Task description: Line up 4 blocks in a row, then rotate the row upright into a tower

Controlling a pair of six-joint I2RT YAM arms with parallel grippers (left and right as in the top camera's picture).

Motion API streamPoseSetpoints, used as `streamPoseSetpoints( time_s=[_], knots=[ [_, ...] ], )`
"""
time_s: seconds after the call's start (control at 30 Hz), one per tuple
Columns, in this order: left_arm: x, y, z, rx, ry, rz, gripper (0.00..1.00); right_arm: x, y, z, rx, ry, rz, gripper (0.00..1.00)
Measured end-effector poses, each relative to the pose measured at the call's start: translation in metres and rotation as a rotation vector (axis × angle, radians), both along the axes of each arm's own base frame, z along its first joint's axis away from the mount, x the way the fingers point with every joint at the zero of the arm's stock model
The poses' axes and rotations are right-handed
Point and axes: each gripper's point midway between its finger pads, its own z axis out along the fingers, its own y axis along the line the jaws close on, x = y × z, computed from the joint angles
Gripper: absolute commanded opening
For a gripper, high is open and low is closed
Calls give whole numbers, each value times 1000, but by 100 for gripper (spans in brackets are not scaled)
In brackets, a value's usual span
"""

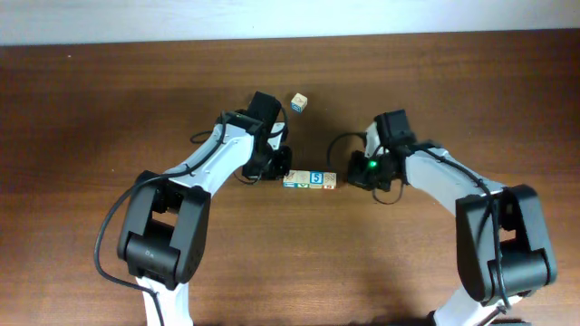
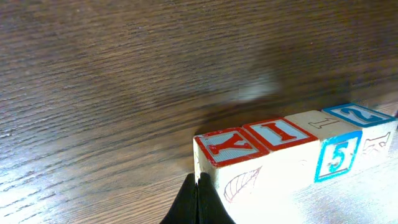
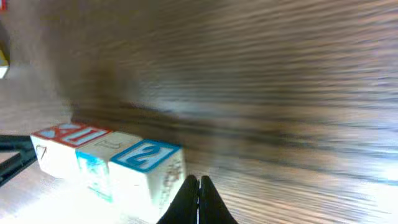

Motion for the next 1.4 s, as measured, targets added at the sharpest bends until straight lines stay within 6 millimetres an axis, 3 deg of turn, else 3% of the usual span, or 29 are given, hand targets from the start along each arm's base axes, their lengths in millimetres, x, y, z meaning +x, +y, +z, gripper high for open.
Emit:
streamPoseSetpoints(
  time_s=[0.03,0.2,0.47,0.83,1.07,1.4],
  knots=[
    [0,-1,0,0,-1,-2,0,2,-4,1,10,-10,10,4],
    [0,-1,0,0,-1,-2,0,-3,15,5,37,-58,131,4],
    [0,-1,0,0,-1,-2,0,-8,18,-7,43,-30,151,4],
    [2,5,-2,32,-13,5,0,-13,28,-3,51,-27,186,4],
    [9,24,-5,99,-35,28,0,5,52,34,-39,-78,240,4],
    [13,38,-8,154,-49,50,0,10,75,52,-47,-128,251,4]
  ],
)
